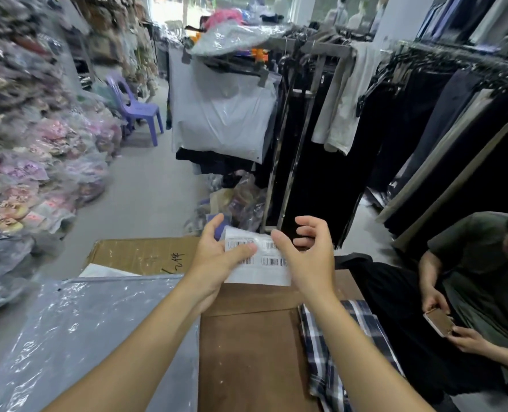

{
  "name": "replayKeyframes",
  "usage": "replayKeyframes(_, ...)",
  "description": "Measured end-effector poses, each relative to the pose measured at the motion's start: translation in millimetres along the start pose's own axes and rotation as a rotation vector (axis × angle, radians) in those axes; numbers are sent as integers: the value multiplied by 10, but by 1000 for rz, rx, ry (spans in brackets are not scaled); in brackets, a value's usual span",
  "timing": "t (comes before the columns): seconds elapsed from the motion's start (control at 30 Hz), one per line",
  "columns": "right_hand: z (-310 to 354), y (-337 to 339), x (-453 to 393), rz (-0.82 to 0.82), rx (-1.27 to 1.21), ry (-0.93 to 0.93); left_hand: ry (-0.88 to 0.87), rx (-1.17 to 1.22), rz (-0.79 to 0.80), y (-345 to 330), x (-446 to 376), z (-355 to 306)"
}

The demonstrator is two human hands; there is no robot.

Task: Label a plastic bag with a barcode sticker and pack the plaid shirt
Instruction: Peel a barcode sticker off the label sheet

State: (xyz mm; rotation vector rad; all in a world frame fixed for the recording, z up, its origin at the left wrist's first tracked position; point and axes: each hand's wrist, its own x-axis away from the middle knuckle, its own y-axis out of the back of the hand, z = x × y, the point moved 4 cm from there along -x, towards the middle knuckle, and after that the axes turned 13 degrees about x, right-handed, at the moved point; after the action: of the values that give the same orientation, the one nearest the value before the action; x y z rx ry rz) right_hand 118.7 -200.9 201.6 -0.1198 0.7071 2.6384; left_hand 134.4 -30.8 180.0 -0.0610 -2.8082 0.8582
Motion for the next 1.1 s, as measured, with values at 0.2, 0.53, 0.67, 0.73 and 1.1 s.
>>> replayKeyframes(0.2, 95, -96, 145, -66, 323, 459, -43, 13, -49, 31, -56, -35)
replayKeyframes(0.53, 46, -233, 161, -8, 309, 433, -78, -71, -28, 24, -17, -58)
replayKeyframes(0.67, 61, -232, 159, 11, 316, 438, -99, -129, -26, 39, -9, -80)
replayKeyframes(0.73, 58, -237, 161, 13, 314, 437, -115, -151, -18, 44, -7, -83)
replayKeyframes(1.1, 22, -256, 183, -12, 361, 424, -152, -265, -9, 94, -63, 22)
